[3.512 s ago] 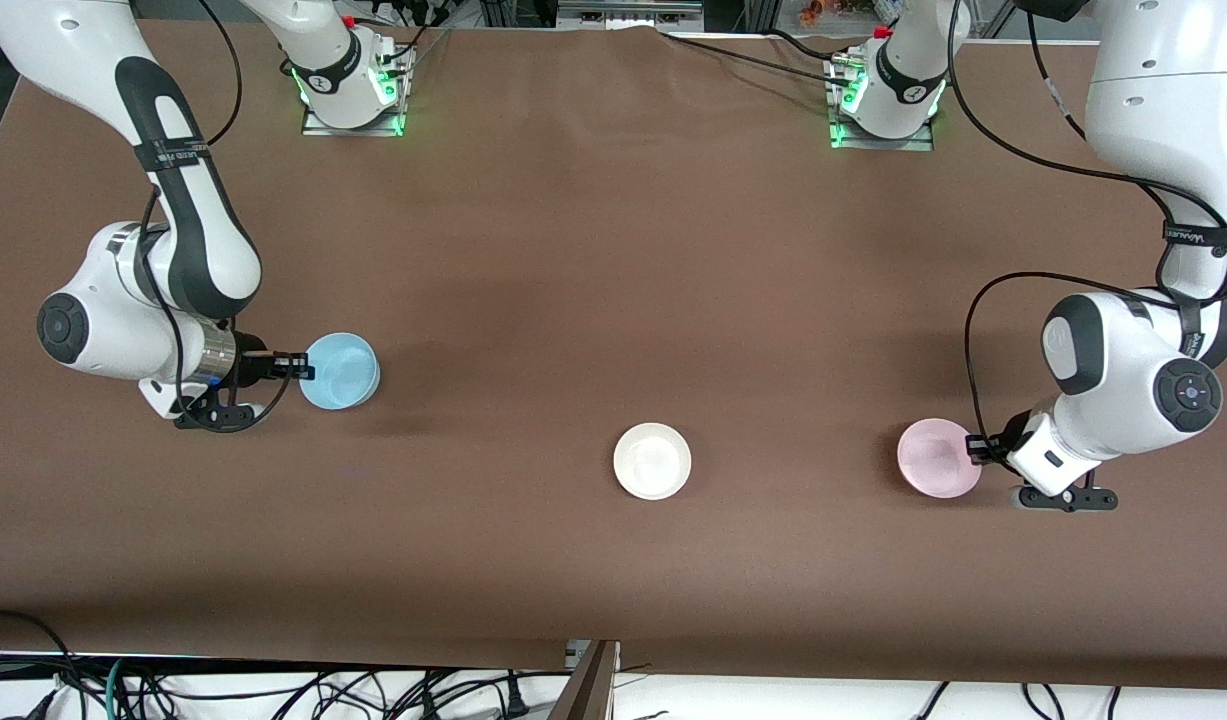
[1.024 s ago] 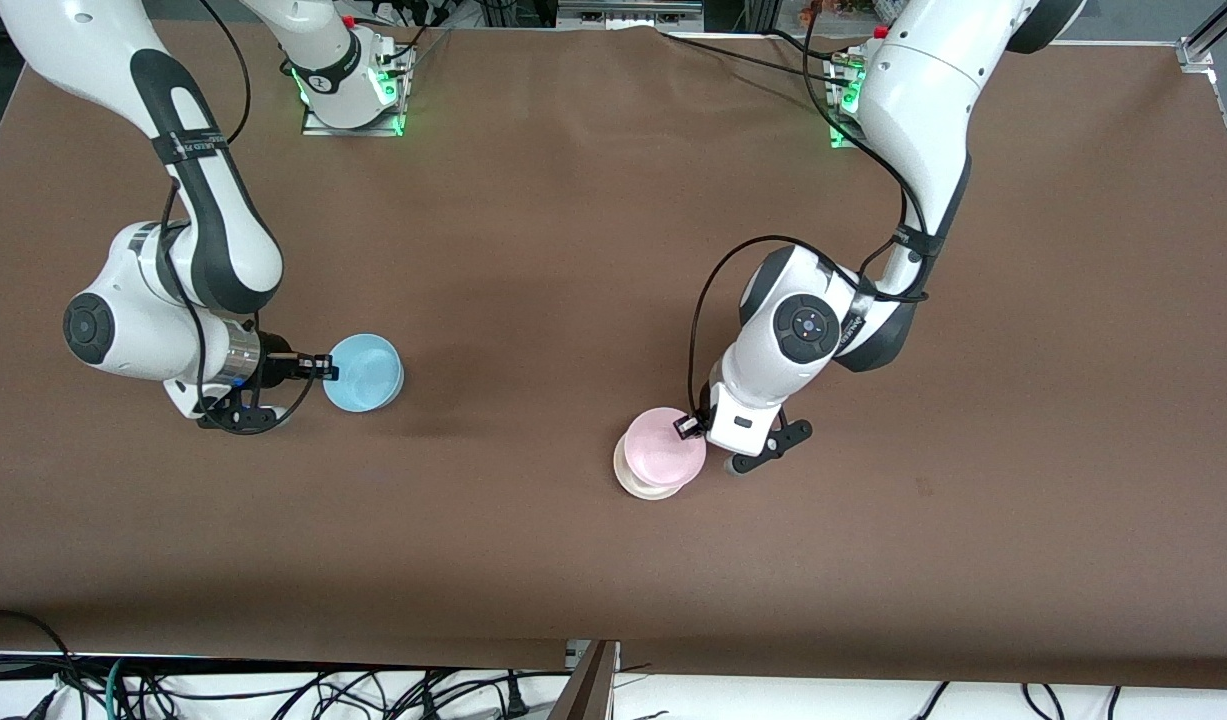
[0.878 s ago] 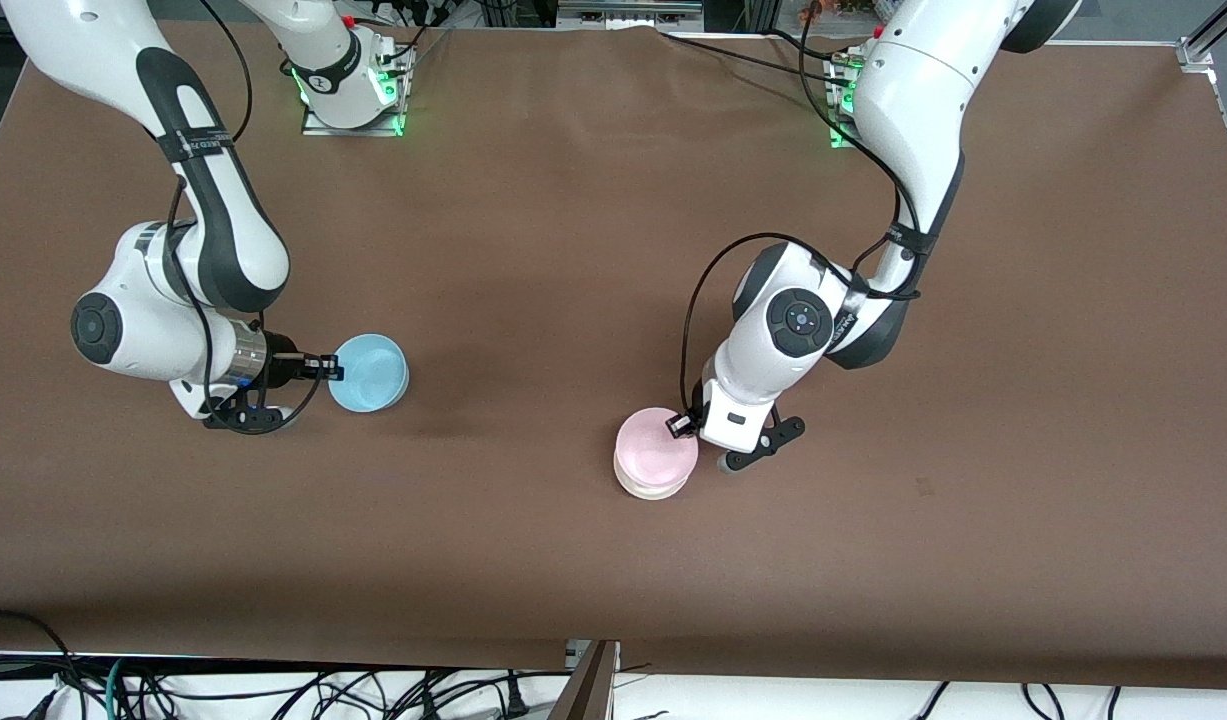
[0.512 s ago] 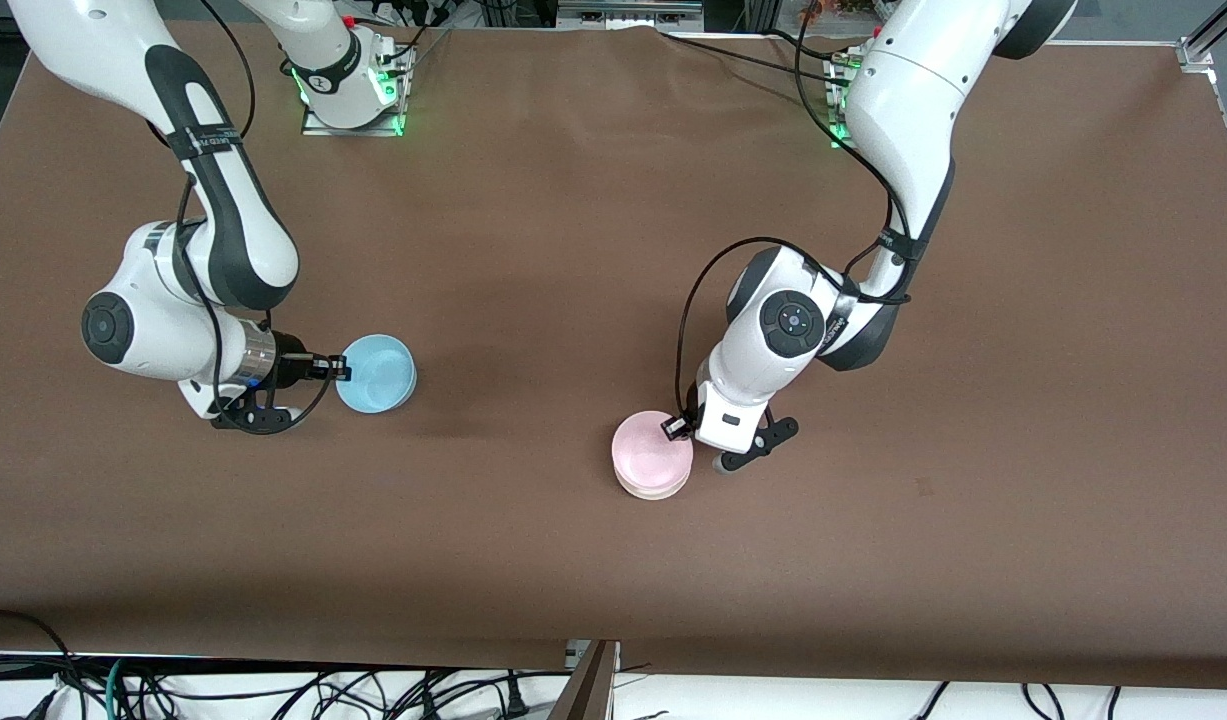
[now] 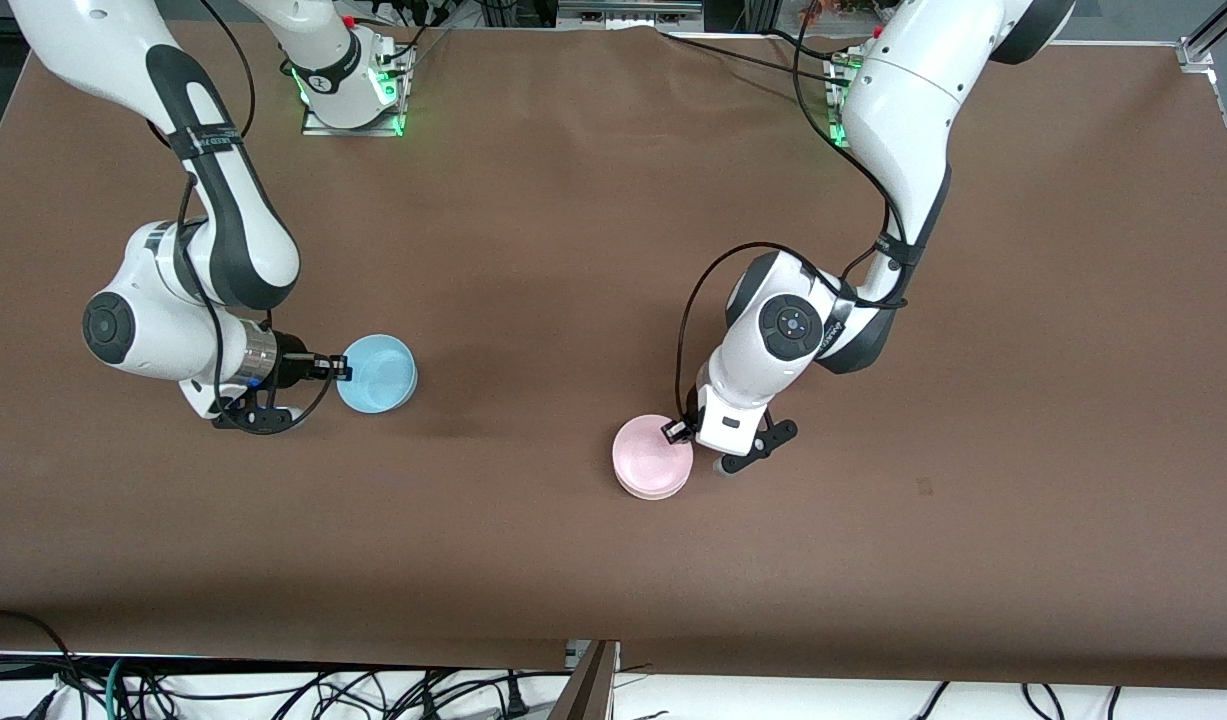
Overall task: Stack pink and blue bowls on white bowl
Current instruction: 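Lift the blue bowl with the right gripper while the left gripper withdraws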
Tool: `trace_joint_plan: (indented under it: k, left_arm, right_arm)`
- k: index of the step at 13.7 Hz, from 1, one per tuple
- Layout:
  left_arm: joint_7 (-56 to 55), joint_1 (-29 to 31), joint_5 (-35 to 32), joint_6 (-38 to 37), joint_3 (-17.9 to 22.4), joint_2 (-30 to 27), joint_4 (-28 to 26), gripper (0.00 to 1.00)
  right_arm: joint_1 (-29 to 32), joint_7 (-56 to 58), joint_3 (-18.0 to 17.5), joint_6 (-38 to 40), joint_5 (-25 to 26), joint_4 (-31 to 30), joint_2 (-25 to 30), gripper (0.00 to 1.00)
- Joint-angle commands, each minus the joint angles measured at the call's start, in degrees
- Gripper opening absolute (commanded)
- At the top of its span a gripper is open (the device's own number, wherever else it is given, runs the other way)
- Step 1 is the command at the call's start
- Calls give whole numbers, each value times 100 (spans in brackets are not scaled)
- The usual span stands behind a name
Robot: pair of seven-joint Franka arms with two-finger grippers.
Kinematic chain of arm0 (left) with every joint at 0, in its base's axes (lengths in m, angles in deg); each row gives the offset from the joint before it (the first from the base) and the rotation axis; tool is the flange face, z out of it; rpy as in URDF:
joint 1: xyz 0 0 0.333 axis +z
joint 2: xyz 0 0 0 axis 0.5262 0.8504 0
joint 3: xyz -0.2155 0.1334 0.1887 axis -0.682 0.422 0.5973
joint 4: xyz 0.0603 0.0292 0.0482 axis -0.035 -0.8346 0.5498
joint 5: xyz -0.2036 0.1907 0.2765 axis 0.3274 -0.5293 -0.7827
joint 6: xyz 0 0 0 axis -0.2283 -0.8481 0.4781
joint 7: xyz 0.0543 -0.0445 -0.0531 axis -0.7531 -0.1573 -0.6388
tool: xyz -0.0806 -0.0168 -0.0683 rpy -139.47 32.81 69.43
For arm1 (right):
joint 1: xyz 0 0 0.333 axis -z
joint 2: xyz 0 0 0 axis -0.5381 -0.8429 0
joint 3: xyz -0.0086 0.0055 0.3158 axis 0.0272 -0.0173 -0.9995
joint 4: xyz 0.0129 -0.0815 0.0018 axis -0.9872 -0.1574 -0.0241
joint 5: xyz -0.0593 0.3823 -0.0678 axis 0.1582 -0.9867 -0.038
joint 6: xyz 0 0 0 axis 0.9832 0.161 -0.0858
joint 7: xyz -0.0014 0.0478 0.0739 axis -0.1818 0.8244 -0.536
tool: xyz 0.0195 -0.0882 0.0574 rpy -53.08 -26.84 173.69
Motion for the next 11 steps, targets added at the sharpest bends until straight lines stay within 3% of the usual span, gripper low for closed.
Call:
trace_joint_plan:
  k: [1,10,11]
  left_arm:
    - [23,-99,172,201,86,158,155,0]
    - [32,-100,163,211,86,194,164,0]
    - [40,-100,172,211,86,194,164,9]
  right_arm:
    - [-167,-360,0,57,-82,48,73,0]
    - [-501,-976,0,57,-328,268,38,0]
    - [-536,-1029,0,57,-328,268,38,0]
